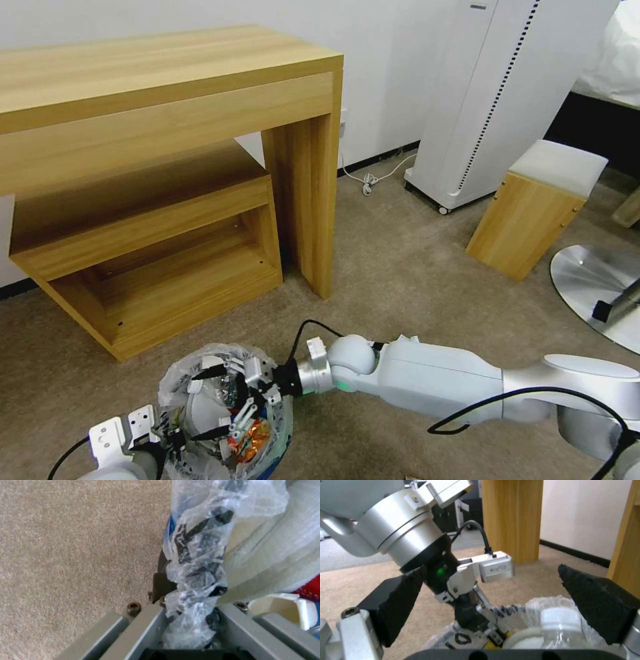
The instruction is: Pick up the trash bin and place the garbage on the floor into it.
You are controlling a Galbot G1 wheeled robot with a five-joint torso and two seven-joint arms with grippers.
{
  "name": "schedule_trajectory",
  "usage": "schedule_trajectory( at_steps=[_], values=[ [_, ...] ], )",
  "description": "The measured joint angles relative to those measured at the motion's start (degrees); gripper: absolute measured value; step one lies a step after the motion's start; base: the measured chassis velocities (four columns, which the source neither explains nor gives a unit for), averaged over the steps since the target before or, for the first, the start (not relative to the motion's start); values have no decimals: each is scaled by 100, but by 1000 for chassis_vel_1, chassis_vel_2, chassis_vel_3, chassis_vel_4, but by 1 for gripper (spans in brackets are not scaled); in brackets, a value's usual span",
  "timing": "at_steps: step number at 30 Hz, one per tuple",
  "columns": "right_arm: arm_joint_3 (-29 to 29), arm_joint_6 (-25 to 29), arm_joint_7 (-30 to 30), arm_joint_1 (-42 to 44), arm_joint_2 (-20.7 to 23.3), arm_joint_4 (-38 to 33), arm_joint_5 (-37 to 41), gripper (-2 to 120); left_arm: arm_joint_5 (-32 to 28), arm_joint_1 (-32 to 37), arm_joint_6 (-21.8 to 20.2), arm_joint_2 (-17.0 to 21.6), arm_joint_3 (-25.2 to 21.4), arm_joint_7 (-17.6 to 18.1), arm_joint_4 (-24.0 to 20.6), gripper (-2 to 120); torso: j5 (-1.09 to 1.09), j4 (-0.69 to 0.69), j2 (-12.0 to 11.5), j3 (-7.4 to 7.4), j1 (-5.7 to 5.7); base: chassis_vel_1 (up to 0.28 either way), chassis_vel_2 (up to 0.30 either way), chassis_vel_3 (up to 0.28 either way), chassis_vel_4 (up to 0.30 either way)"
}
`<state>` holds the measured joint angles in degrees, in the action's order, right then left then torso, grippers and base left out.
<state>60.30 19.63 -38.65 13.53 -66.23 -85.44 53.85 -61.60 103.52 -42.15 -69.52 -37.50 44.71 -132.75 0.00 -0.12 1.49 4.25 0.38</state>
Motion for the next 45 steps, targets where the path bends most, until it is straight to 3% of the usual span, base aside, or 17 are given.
schedule_trajectory(
  at_steps=[11,19,26,34,43,45],
  values=[
    [-47,9,8,-105,-133,-42,174,100,-35,-21,1,29,-11,9,12,0,0,0,0,0,0,0,0,0,0],
    [-666,-35,144,-98,-61,-130,295,100,-48,9,1,61,-44,7,-25,0,0,1,0,0,0,0,0,0,0],
    [-1700,-85,387,244,579,-247,381,100,-107,20,2,177,-83,-23,-93,0,1,-1,0,0,0,0,0,0,0],
    [-2296,-79,451,1114,1283,-598,379,100,-109,-1,2,222,-33,-33,-92,0,1,-3,-1,-1,0,0,0,0,0],
    [-2742,-1,466,1671,1519,-790,2,100,-21,-12,2,187,-4,-83,-78,0,1,2,0,0,0,0,0,0,0],
    [-3067,-17,1027,1843,1644,-718,-447,100,30,-17,2,191,0,-139,-79,0,1,0,0,-1,0,0,0,0,0]
  ],
)
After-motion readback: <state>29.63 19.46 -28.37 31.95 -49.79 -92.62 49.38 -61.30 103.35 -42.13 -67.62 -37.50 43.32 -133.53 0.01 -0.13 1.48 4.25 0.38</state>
